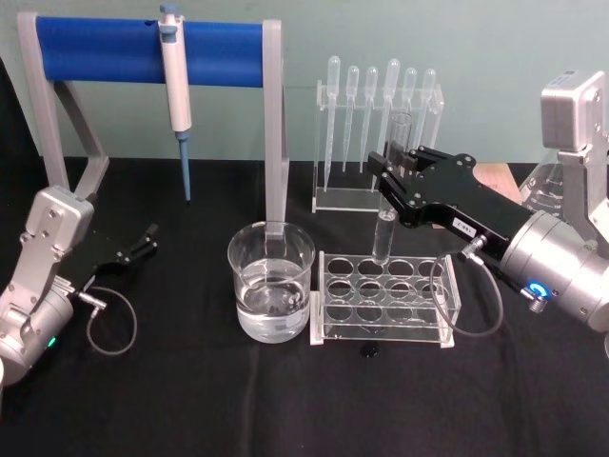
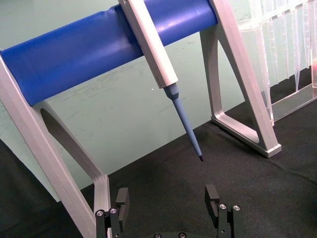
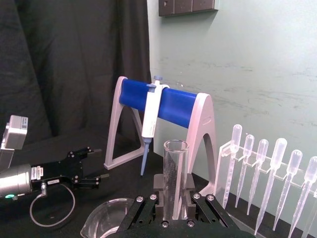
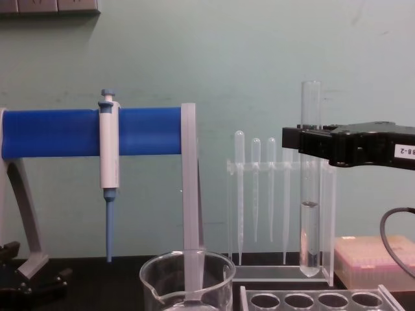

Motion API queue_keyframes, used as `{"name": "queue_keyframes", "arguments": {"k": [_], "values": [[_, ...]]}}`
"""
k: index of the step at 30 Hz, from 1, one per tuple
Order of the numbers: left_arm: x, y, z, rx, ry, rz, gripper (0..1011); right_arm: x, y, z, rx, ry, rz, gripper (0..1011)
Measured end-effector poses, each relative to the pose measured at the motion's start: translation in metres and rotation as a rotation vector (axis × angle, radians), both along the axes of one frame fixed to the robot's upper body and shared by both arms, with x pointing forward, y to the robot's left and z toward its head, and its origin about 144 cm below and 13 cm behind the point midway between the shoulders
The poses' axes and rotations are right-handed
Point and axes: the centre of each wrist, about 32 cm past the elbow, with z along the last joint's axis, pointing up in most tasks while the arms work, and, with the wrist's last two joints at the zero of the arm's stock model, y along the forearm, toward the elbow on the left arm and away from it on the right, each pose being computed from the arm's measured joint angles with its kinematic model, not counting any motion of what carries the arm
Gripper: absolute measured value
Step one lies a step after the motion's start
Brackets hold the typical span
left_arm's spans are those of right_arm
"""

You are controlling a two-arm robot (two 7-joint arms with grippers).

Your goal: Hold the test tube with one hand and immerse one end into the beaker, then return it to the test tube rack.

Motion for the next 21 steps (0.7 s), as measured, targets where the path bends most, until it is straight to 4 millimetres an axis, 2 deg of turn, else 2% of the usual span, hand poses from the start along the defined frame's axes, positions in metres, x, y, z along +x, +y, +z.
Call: {"name": "queue_keyframes", "arguments": {"k": [21], "values": [[0.0000,0.0000,0.0000,0.000,0.000,0.000,1000,0.0000,0.0000,0.0000,0.000,0.000,0.000,227]]}}
